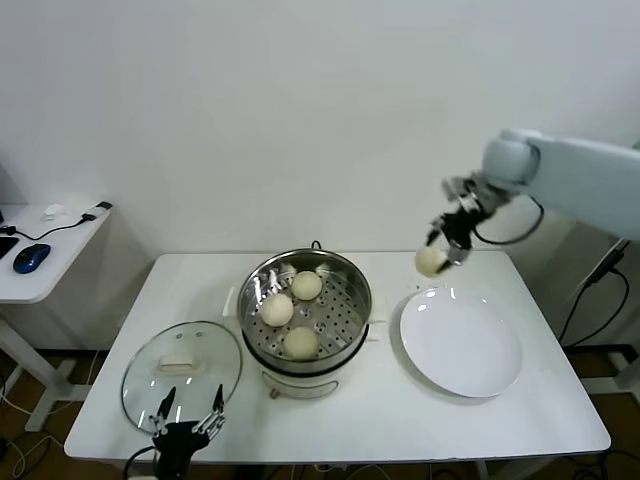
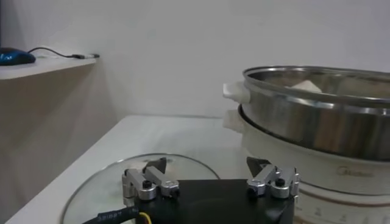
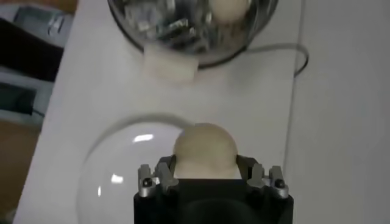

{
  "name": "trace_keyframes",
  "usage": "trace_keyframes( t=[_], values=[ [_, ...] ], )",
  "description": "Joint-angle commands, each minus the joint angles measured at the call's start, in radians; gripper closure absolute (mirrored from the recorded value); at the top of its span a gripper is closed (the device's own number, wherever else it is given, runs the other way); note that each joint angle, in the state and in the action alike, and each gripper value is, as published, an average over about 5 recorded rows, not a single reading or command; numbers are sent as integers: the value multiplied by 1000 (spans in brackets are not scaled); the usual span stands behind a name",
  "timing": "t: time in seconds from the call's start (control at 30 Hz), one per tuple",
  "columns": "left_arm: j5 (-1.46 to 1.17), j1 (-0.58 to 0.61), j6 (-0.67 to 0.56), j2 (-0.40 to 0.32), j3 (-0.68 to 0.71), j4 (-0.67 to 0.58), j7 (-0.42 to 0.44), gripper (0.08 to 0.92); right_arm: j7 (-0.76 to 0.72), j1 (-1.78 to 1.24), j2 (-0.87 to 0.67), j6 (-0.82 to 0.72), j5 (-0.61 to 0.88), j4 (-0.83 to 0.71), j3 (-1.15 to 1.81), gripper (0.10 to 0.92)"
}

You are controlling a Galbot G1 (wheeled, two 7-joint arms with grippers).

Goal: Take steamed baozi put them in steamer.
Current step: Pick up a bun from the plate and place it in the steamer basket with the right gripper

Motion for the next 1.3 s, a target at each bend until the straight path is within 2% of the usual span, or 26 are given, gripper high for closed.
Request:
trace_keyframes(
  t=[0.03,0.3,0.6,1.2,1.3],
  values=[
    [1,2,0,0,0,0,1,177,117,184,236,-155,373,261,-99,355],
    [-4,-12,2,1,10,10,1,177,196,-10,332,-188,312,165,-68,355],
    [-7,-25,3,7,8,28,3,177,200,-140,327,-187,172,74,-59,355],
    [-11,-33,1,4,17,50,0,177,240,-265,310,-167,137,10,39,355],
    [-13,-31,0,4,15,48,-1,177,230,-250,297,-139,156,8,59,329]
  ],
)
